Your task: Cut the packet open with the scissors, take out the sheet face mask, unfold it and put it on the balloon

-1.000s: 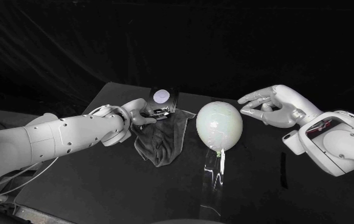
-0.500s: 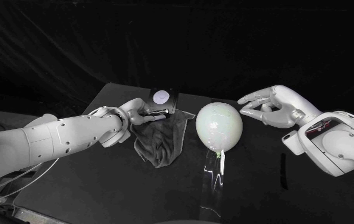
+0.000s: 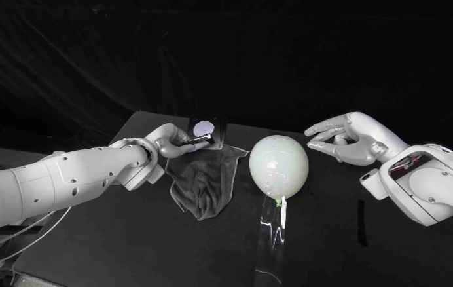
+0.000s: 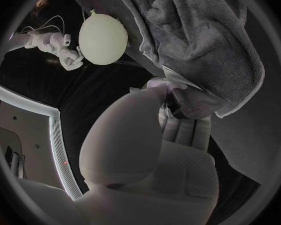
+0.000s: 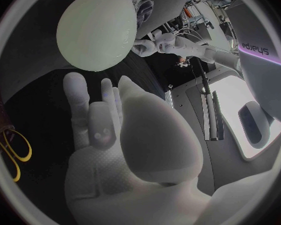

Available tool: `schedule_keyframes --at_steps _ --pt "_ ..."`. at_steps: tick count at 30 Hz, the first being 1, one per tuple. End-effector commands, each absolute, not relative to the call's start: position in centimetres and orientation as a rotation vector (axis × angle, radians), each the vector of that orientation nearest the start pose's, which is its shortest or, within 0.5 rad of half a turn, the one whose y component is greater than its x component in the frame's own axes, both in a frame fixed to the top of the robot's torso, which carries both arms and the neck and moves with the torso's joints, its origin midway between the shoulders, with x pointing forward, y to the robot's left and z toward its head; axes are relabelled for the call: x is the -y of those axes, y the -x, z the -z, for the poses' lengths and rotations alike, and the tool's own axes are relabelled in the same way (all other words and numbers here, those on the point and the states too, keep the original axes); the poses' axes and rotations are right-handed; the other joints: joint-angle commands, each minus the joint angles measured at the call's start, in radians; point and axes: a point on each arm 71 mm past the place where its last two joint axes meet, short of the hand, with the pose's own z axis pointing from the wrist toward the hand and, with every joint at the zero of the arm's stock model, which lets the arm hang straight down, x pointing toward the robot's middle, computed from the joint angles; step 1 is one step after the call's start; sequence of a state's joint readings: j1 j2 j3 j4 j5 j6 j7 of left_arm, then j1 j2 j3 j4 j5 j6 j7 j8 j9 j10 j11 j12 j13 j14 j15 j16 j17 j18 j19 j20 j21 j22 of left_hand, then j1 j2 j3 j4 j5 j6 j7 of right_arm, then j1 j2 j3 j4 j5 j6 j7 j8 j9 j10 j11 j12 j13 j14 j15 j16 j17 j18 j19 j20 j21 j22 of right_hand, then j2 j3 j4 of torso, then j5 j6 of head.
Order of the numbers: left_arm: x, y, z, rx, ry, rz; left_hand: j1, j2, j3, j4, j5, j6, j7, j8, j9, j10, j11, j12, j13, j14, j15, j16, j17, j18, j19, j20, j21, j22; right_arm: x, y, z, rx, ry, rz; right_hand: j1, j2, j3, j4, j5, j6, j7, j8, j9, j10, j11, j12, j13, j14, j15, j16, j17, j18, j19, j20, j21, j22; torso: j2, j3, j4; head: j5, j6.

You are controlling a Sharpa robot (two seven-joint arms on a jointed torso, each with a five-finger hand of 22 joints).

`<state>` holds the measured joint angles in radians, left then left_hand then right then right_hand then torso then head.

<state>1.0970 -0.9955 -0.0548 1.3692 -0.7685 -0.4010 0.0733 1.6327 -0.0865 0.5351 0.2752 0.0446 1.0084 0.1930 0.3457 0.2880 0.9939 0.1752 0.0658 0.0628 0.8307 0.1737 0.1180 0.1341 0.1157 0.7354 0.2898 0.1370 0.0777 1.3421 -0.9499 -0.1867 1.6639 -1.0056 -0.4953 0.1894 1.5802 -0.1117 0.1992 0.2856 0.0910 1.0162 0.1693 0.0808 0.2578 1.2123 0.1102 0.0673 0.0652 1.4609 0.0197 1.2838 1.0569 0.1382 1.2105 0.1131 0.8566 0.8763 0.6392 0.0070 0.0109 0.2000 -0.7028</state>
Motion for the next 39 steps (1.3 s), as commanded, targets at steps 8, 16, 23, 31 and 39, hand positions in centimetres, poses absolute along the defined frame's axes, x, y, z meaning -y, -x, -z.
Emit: schedule_keyframes --at_steps 8,16,23,31,39 --pt "-33.6 -48.7 20.7 -1.578 0.695 0.965 -0.008 -0.015 0.031 -0.009 0.003 -0.021 0.004 0.02 0.038 -0.003 0.005 -0.004 -0.001 -0.016 0.004 -0.01 -0.001 -0.029 -0.019 0.001 -0.014 -0.005 21.5 -46.6 14.7 -1.491 -0.09 -1.013 -0.011 0.001 0.007 0.001 0.006 0.001 0.009 -0.005 0.0 -0.001 -0.008 -0.004 0.001 0.023 0.002 0.004 0.001 0.014 -0.009 -0.002 -0.001 0.0 0.0 -0.0011 -0.0019 -0.008 0.035" --pt "-32.4 -48.4 18.6 -1.481 0.723 1.199 -0.015 -0.015 0.038 -0.013 0.003 -0.03 0.007 0.027 0.044 -0.008 0.008 -0.004 -0.001 -0.022 0.007 -0.014 -0.002 -0.032 -0.02 -0.001 -0.014 -0.005 21.6 -47.5 14.5 -1.487 -0.143 -1.012 -0.011 0.001 0.015 0.0 0.005 0.004 0.007 -0.003 0.001 0.002 -0.009 -0.003 0.001 0.024 0.002 0.01 0.009 0.012 -0.007 -0.001 0.009 0.011 0.002 0.0003 0.001 -0.03 0.08" --pt "-29.8 -48.3 18.2 -1.438 0.785 1.399 -0.016 -0.014 0.038 -0.016 0.003 -0.033 0.008 0.029 0.046 -0.007 0.008 -0.004 -0.001 -0.022 0.006 -0.014 -0.001 -0.032 -0.017 0.0 -0.012 -0.004 21.0 -49.3 13.5 -1.481 -0.224 -1.012 -0.014 0.0 0.033 0.0 0.006 0.014 0.002 0.002 0.005 0.019 -0.014 0.001 0.003 0.032 -0.002 0.039 0.049 0.008 0.006 -0.003 0.042 0.044 0.001 -0.0015 -0.0017 -0.052 0.115" --pt "-26.8 -48.8 18.4 -1.412 0.77 1.534 -0.016 -0.009 0.04 -0.033 0.002 -0.046 0.01 0.038 0.056 0.001 0.007 -0.001 0.0 -0.015 0.005 -0.01 0.002 -0.033 -0.006 0.0 -0.006 -0.002 19.5 -51.5 11.9 -1.462 -0.314 -0.975 0.009 -0.016 0.078 -0.032 0.063 0.035 -0.026 0.018 0.014 0.174 -0.056 0.076 0.054 0.062 -0.034 0.138 0.201 -0.008 0.055 -0.022 0.145 0.143 0.006 -0.0003 -0.004 -0.089 0.155" --pt "-24.9 -49.0 19.5 -1.397 0.783 1.598 -0.029 0.003 0.035 -0.039 0.002 -0.061 0.009 0.05 0.067 0.027 0.002 0.002 0.001 0.01 -0.002 0.005 0.012 -0.029 0.009 -0.002 0.001 0.0 17.4 -52.3 11.1 -1.454 -0.28 -0.979 -0.082 -0.044 0.047 -0.051 -0.039 0.033 -0.063 0.059 0.054 0.239 -0.077 0.945 0.934 0.075 -0.087 0.199 0.295 -0.047 0.124 -0.035 0.303 0.301 0.011 -0.0012 -0.0045 -0.112 0.162"
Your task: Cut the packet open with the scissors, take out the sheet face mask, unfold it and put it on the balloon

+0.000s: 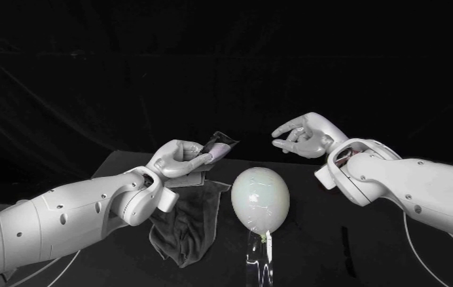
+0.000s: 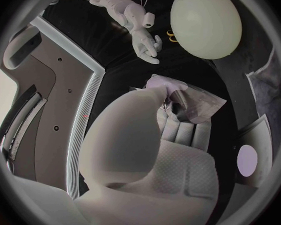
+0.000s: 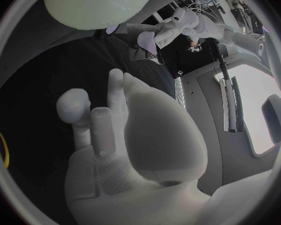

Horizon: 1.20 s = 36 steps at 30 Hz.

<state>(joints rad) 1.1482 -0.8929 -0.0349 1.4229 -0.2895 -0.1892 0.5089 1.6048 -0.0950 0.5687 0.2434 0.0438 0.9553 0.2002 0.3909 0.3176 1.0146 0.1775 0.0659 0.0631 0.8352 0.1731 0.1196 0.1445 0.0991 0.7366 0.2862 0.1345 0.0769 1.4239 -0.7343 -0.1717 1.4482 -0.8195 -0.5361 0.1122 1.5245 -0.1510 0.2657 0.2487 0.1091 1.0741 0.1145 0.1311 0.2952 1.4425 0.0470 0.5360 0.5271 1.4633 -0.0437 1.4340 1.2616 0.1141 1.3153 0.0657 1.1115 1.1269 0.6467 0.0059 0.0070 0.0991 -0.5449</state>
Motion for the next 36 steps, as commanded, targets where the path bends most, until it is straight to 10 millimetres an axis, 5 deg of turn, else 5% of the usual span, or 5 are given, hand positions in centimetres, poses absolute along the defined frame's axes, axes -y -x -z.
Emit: schedule_keyframes --at_steps 1,7,12,20,36 --pt "-24.8 -49.0 19.7 -1.397 0.786 1.602 -0.002 0.012 0.001 -0.008 0.003 -0.01 0.003 0.006 0.039 0.008 0.0 0.002 0.001 0.007 -0.002 0.004 0.002 -0.012 0.009 0.002 0.004 0.001 17.2 -52.3 11.1 -1.451 -0.27 -0.981 -0.047 0.017 -0.017 0.002 -0.042 -0.023 -0.001 0.014 0.021 0.005 -0.014 0.546 0.546 0.074 0.004 0.058 0.111 -0.017 0.021 0.0 0.054 0.058 0.004 0.0 -0.0008 -0.013 0.004" --pt "-24.3 -49.1 20.4 -1.392 0.807 1.607 -0.006 0.021 -0.001 -0.022 0.004 -0.027 0.004 0.012 0.047 0.053 -0.008 0.011 0.004 0.04 -0.012 0.025 0.015 0.005 0.044 -0.003 0.025 0.01 15.9 -52.0 10.6 -1.431 -0.216 -1.007 -0.067 0.034 -0.034 0.001 -0.053 -0.054 0.011 0.038 0.053 0.011 -0.006 0.789 0.806 0.084 0.016 0.092 0.183 -0.022 0.032 0.013 0.088 0.101 0.003 -0.0006 -0.0022 -0.033 0.002" --pt "-24.3 -49.3 20.7 -1.381 0.817 1.596 -0.003 0.026 -0.01 -0.048 0.004 -0.03 -0.011 0.017 0.054 0.148 -0.037 0.049 0.013 0.118 -0.04 0.071 0.039 0.027 0.086 -0.011 0.056 0.024 14.8 -51.6 10.3 -1.417 -0.187 -1.031 -0.072 0.043 -0.034 0.003 -0.053 -0.061 0.013 0.044 0.061 0.029 -0.005 0.838 0.858 0.087 0.018 0.1 0.202 -0.024 0.038 0.016 0.1 0.115 0.002 0.0015 -0.0011 -0.041 0.004" --pt "-24.2 -49.4 20.8 -1.379 0.817 1.59 -0.005 0.028 -0.012 -0.056 0.004 -0.029 -0.016 0.017 0.056 0.158 -0.042 0.049 0.009 0.124 -0.044 0.077 0.044 0.031 0.09 -0.011 0.062 0.027 13.6 -51.4 9.9 -1.413 -0.161 -1.057 -0.08 0.049 -0.036 0.006 -0.054 -0.059 0.01 0.051 0.069 0.052 -0.005 0.889 0.908 0.092 0.018 0.109 0.225 -0.028 0.048 0.016 0.118 0.134 0.002 -0.0001 -0.0013 -0.057 0.006" --pt "-23.9 -49.5 20.9 -1.381 0.811 1.578 -0.011 0.028 -0.015 -0.073 0.003 -0.019 -0.027 0.021 0.062 0.177 -0.05 0.047 0.003 0.136 -0.051 0.086 0.054 0.04 0.098 -0.013 0.077 0.035 11.0 -51.3 9.8 -1.377 0.027 -0.964 -0.055 0.038 -0.031 -0.02 -0.045 -0.064 0.012 0.053 0.074 0.073 -0.004 0.934 0.952 0.094 0.018 0.114 0.237 -0.031 0.056 0.016 0.133 0.151 0.002 -0.0006 -0.0001 -0.061 0.003"
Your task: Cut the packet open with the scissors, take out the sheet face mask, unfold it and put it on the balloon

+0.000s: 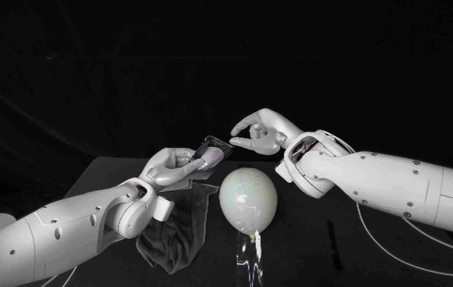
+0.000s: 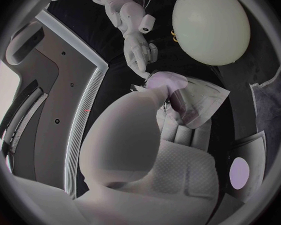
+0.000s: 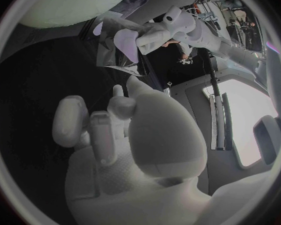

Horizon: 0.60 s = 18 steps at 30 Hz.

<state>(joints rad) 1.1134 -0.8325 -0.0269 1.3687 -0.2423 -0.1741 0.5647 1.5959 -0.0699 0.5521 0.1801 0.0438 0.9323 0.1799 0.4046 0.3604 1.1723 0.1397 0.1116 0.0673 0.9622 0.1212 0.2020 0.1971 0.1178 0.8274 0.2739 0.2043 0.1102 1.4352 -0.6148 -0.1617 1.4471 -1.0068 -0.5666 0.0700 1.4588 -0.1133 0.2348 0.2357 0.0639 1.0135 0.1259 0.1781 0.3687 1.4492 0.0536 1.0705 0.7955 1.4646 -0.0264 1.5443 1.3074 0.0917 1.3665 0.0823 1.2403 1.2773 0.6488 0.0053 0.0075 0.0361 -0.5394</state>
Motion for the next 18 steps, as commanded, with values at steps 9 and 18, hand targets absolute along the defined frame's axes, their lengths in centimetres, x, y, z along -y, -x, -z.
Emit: schedule_keyframes --at_steps 9,18 --pt "-23.9 -49.5 20.87 -1.38 0.81 1.576 -0.005 0.004 0.001 -0.013 0.003 0.007 -0.008 0.008 0.02 0.024 -0.013 0.0 -0.002 0.012 0.0 0.006 0.004 0.023 0.01 -0.002 0.012 0.005 10.61 -51.52 10.09 -1.388 0.042 -0.94 0.014 0.001 0.003 -0.01 -0.002 -0.001 -0.001 0.008 0.003 0.073 -0.012 0.411 0.695 0.093 0.001 0.005 0.195 -0.01 0.007 0.0 0.008 0.005 0.0 0.0007 -0.001 0.004 -0.005" --pt "-23.91 -49.43 20.84 -1.383 0.811 1.581 -0.006 0.004 0.001 -0.013 0.003 0.007 -0.008 0.008 0.02 0.025 -0.014 -0.001 -0.002 0.012 -0.001 0.006 0.004 0.024 0.01 -0.002 0.013 0.005 10.59 -51.75 10.35 -1.399 0.042 -0.926 0.016 0.003 0.006 -0.013 -0.002 0.003 -0.002 0.01 0.004 0.076 -0.012 0.416 0.7 0.093 0.001 0.005 0.196 -0.01 0.009 0.0 0.011 0.008 0.0 0.0007 -0.001 0.005 -0.007"
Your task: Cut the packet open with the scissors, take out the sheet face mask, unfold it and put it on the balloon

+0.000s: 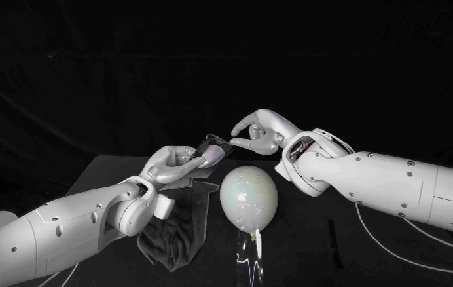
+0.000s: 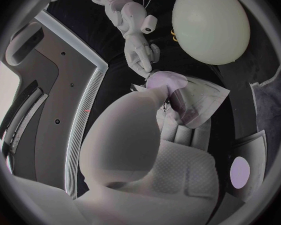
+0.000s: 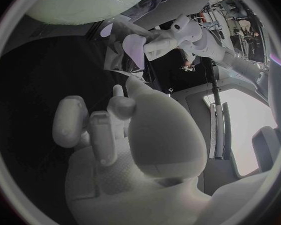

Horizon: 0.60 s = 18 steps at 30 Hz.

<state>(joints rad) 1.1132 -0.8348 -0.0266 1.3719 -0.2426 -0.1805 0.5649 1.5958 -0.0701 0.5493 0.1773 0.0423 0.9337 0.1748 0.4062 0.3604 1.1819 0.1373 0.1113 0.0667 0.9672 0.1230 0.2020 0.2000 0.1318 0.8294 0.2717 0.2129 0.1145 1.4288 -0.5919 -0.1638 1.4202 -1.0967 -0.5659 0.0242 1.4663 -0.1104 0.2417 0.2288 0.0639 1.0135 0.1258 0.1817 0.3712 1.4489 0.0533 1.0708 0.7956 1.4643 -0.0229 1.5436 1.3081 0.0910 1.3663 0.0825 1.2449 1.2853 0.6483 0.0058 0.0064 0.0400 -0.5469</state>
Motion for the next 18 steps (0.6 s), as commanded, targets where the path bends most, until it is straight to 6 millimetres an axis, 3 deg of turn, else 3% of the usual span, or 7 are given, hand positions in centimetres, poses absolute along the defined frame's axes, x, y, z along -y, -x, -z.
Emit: schedule_keyframes --at_steps 1,18 --pt "-23.91 -49.42 20.84 -1.383 0.812 1.582 -0.006 0.005 0.004 -0.01 0.005 0.006 -0.003 0.007 0.021 0.016 -0.011 0.0 -0.001 0.007 -0.002 0.006 0.001 0.01 0.008 0.0 0.004 0.001 10.57 -51.77 10.38 -1.401 0.042 -0.925 0.008 0.0 -0.001 -0.006 -0.002 0.003 -0.002 0.007 0.002 0.076 -0.012 0.416 0.7 0.093 -0.003 0.006 0.195 -0.01 0.009 0.0 0.007 0.0 0.0 0.0003 -0.0001 0.0 0.0" --pt "-23.87 -49.24 20.74 -1.386 0.819 1.591 -0.007 0.006 0.004 -0.011 0.005 0.006 -0.003 0.007 0.021 0.016 -0.012 -0.001 -0.002 0.008 -0.003 0.006 0.002 0.011 0.009 0.0 0.006 0.002 10.53 -51.98 10.6 -1.406 0.039 -0.912 0.011 0.002 0.002 -0.009 -0.003 0.005 -0.003 0.008 0.003 0.08 -0.013 0.423 0.706 0.094 -0.003 0.007 0.196 -0.009 0.009 -0.001 0.007 0.001 0.0 -0.0003 -0.0001 0.002 -0.006"
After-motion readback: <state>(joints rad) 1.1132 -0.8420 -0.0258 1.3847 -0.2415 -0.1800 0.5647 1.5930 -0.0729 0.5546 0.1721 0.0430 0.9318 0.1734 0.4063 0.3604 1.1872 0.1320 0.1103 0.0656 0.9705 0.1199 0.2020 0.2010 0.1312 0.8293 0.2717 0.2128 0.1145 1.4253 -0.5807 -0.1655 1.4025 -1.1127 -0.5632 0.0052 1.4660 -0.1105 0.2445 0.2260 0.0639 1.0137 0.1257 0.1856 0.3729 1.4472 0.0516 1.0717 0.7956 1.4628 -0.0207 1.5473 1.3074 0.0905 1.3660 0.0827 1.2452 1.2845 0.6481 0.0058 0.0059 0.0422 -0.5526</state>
